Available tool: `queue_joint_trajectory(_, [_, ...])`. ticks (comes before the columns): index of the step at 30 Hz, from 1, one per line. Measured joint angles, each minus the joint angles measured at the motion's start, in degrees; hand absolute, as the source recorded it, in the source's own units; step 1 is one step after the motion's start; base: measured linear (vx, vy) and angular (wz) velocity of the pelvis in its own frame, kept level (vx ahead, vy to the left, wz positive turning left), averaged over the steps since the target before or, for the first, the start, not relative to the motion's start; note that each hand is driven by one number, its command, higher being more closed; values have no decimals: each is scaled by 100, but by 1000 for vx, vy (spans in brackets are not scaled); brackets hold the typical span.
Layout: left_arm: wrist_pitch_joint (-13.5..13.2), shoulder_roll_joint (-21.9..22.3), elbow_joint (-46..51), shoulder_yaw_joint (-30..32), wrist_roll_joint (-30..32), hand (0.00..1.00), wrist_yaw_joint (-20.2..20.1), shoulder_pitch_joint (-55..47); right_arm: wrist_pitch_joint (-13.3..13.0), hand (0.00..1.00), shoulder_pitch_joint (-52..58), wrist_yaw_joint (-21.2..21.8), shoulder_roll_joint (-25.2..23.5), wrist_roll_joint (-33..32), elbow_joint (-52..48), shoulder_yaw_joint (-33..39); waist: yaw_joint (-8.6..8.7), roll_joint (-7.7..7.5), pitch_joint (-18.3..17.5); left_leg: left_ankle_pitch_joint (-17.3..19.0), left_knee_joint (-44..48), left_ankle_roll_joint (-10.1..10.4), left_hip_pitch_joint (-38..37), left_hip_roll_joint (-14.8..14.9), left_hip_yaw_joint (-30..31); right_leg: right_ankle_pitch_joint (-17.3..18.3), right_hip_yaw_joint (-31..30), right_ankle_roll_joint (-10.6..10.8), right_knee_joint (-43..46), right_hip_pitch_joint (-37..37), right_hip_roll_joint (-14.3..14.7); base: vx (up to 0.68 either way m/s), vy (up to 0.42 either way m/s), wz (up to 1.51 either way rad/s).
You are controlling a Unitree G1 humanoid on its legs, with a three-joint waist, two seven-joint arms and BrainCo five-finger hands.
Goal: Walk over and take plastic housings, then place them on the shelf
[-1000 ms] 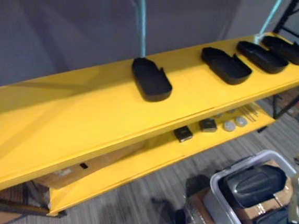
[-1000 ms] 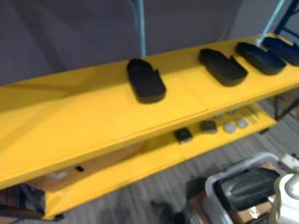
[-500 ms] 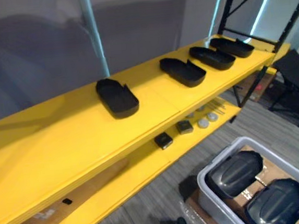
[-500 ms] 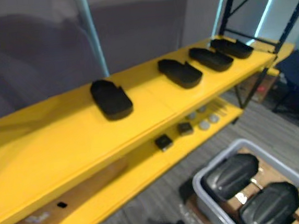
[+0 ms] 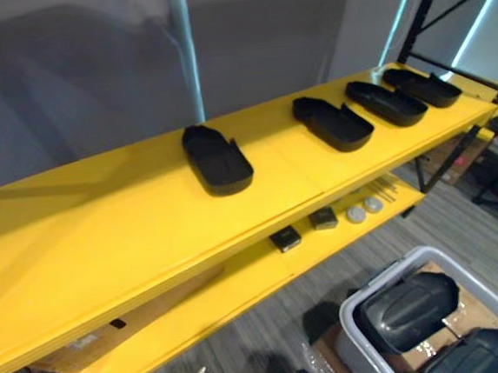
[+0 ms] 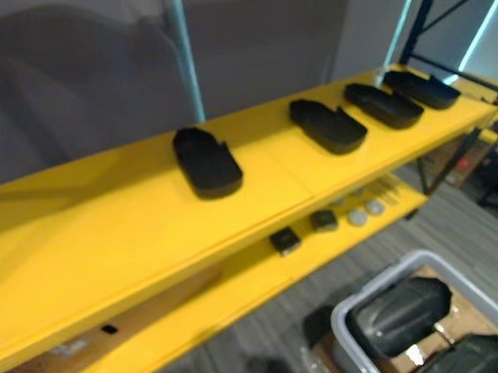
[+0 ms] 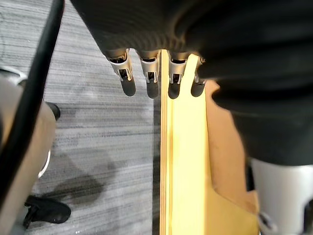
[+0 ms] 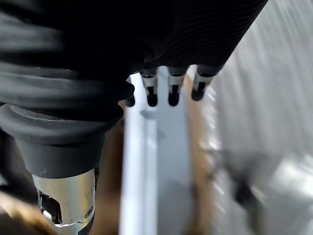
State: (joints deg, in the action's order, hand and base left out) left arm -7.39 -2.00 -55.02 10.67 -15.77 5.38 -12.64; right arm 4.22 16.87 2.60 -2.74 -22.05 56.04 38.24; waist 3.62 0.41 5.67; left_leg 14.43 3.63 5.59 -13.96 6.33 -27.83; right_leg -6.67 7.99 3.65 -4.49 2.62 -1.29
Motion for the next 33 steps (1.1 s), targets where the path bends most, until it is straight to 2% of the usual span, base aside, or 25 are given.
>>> queue_joint_trajectory(2, [3, -13, -33, 46, 45, 0, -9, 32, 130, 0, -45, 145, 38, 41, 158, -68, -12, 7, 57, -13, 3, -20, -3, -8, 90, 9, 112, 6, -1, 57, -24, 4, 10, 22])
queue_joint_trajectory(4, [4, -35, -38, 85, 66, 0, -11, 75, 130, 0, -111, -57, 54, 44, 250, -149, -56, -31, 127, -31, -4, -35, 11, -39, 162, 27, 175, 0, -1, 69, -59, -20, -3, 15])
queue_joint_trajectory(5, [6, -39, -48, 137, 89, 0, -12, 90, 116, 0, -170, -304, 76, 42, 292, -146, -66, -54, 156, -41, -10, -44, 19, -51, 194, 29, 196, -1, -2, 70, -71, -36, -12, 12])
queue_joint_trajectory(7, [7, -56, -88, 220, 110, 0, -11, 101, 55, 0, -267, -1109, 155, 42, 311, -82, -99, -79, 197, -70, -39, -56, 37, -68, 227, 33, 245, -3, -3, 62, -91, -35, -14, 10])
queue_joint_trajectory(9, [4, -105, -177, 228, 106, 0, -8, 95, -177, 0, -386, -2209, 375, 32, 304, 430, -122, -83, 210, -126, -156, -60, 14, -105, 235, 45, 270, 10, -17, 50, -112, -33, -7, 6])
queue_joint_trajectory(12, [2, -163, -250, 337, 69, 0, -12, 56, -587, 0, -412, -2668, 713, 106, 213, 860, -118, -77, 224, -129, -173, -56, 7, -104, 231, 47, 270, 13, -50, 45, -108, 0, 0, 0])
queue_joint_trajectory(14, [0, -189, -250, 406, 39, 0, -16, 63, -703, 0, -414, -2612, 806, 295, 128, 952, -117, -81, 236, -130, -175, -54, 6, -101, 231, 47, 269, 13, -51, 44, -104, 0, 0, 0])
queue_joint_trajectory(17, [-4, -208, -246, 398, 37, 0, -25, 98, -1030, 0, -440, -2102, 804, 345, 26, 863, -113, -76, 236, -130, -192, -54, 5, -109, 230, 46, 266, 13, -52, 36, -107, 0, 0, 0])
queue_joint_trajectory(18, [-6, -209, -244, 395, 38, 0, -39, 108, -1013, 0, -451, -2011, 800, 347, -3, 854, -113, -76, 236, -130, -196, -54, 5, -111, 229, 46, 265, 13, -52, 34, -107, 0, 0, 0])
queue_joint_trajectory(21, [-7, -226, -235, 371, 38, 0, -84, 164, -757, 0, -468, -1342, 810, 352, -175, 546, -110, -82, 239, -130, -205, -54, 13, -113, 227, 46, 262, 13, -53, 12, -103, 0, 0, 0])
queue_joint_trajectory(22, [-7, -231, -234, 369, 38, 0, -99, 186, -595, 0, -463, -1006, 840, 365, -174, 416, -109, -87, 245, -130, -205, -54, 18, -112, 229, 46, 263, 13, -53, 5, -101, 0, 0, 0])
queue_joint_trajectory(24, [-7, -234, -211, 368, 38, 0, -105, 204, -370, 0, -432, -739, 885, 375, -175, 317, -108, -97, 261, -130, -205, -54, 25, -112, 236, 46, 272, 13, -52, 0, -101, 0, 0, 0])
queue_joint_trajectory(28, [-2, -311, -201, 361, 59, 0, -105, 251, 317, 0, -239, 167, 1281, 389, -112, 54, -90, -143, 275, -137, -177, -51, 121, -115, 353, 46, 362, 13, -5, -35, -125, 19, -3, 11])
queue_joint_trajectory(31, [4, -417, -215, 202, 104, 0, -120, 250, 577, 0, -235, 290, 1473, 374, 77, -26, -101, -173, 280, -174, -174, -62, 115, -121, 431, 46, 483, 13, -4, 31, -153, -10, -4, 16])
queue_joint_trajectory(33, [10, -443, -246, 206, 113, 0, -126, 248, 624, 0, -248, 243, 1574, 358, 160, -135, -102, -183, 274, -190, -171, -82, 123, -136, 507, 46, 522, 13, -4, 55, -175, -26, -1, 14])
